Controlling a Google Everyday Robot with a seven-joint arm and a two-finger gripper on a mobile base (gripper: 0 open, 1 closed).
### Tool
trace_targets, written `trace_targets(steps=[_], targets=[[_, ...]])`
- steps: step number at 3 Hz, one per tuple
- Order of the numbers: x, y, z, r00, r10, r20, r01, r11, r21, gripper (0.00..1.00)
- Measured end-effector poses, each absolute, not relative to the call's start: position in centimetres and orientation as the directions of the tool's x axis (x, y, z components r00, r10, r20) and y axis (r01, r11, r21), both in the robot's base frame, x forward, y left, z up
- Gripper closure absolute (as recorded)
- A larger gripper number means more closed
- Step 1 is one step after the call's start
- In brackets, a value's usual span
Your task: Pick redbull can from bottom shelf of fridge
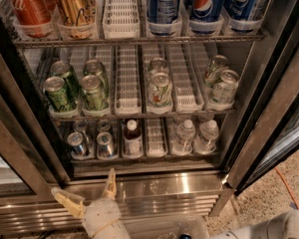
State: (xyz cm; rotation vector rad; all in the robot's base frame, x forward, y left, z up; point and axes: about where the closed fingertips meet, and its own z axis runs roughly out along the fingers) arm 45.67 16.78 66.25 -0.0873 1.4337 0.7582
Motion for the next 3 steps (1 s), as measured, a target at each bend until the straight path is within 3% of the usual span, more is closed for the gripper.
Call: trace_targets(steps=[1, 3], targets=[[46.2, 17.0, 67.4, 0.021, 0.366, -0.930, -0.505, 0.807, 0.306, 0.00], [46.3, 18.1, 67.1, 0.022, 0.352, -0.936, -0.541, 0.791, 0.285, 0.00]])
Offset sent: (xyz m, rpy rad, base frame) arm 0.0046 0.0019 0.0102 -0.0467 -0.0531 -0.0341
